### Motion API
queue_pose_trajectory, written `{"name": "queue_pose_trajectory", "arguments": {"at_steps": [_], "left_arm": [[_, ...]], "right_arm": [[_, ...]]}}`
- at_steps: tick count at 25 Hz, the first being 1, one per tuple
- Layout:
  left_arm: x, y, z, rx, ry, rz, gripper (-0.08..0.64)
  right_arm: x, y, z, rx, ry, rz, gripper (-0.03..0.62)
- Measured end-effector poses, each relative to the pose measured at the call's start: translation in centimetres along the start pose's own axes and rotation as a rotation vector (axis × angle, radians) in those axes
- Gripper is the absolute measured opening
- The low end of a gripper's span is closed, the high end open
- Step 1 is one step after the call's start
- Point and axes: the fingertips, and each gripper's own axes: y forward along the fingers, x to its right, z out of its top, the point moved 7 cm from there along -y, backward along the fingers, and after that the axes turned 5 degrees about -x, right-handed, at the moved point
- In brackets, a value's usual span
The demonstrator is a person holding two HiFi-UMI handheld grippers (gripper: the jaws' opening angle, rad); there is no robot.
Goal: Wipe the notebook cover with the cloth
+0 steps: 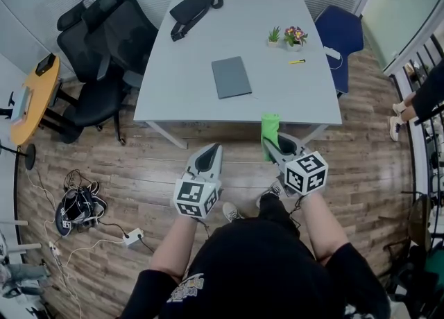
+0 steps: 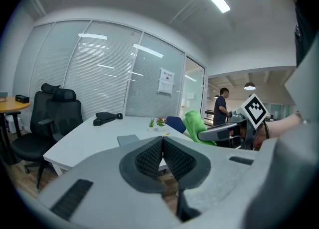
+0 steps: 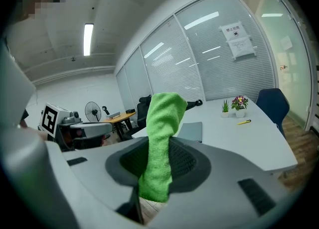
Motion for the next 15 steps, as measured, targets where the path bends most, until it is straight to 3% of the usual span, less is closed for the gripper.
{"name": "queue_pose_trajectory", "arguments": {"at_steps": [15], "left_arm": [[0.2,-1.2,-0.3,-0.001,0.013,0.004,0.006]], "right_arm": [[-1.0,-0.3,-0.5,0.010,0.001,0.004,0.109]]}}
